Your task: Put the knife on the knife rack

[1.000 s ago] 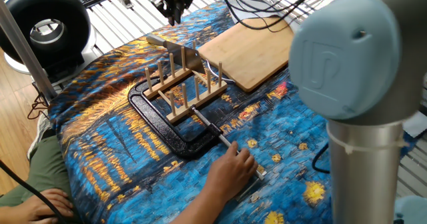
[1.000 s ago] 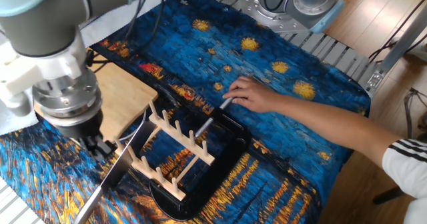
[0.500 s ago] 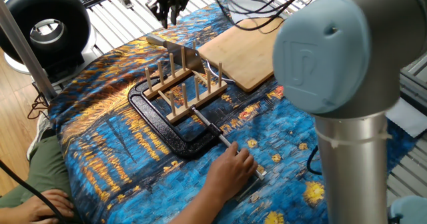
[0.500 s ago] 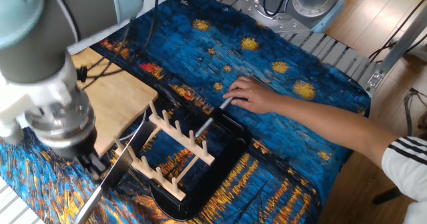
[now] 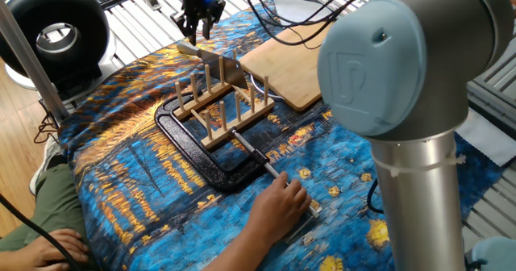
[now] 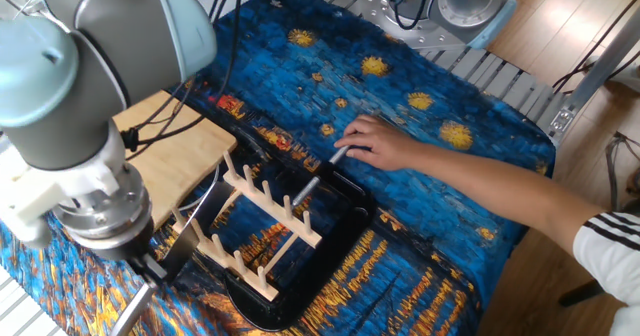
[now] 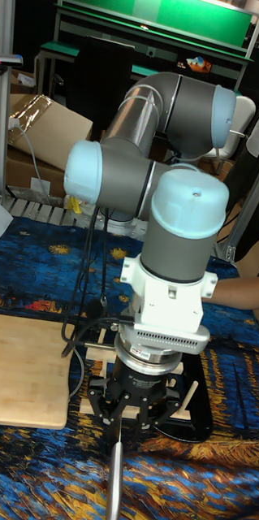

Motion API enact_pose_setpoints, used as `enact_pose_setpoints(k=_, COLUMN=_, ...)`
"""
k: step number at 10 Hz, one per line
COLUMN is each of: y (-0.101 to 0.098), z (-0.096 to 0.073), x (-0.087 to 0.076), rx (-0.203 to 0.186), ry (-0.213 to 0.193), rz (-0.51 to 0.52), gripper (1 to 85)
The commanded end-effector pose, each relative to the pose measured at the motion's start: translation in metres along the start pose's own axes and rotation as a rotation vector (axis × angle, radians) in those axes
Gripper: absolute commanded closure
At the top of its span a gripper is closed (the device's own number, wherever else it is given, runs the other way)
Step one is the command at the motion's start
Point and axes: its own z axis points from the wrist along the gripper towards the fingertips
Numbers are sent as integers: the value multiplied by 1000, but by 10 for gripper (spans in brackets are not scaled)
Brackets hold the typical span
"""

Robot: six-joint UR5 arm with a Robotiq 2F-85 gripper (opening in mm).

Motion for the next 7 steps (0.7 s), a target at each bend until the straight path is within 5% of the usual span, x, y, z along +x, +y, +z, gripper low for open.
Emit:
enact_pose_setpoints(k=1, y=-4, z=18, x=8, rx=-15, ry=-15, rz=3, gripper=473)
enact_pose_setpoints(k=7, y=-2, z=29, x=23, rx=-39, ry=-23, rz=47, gripper=560)
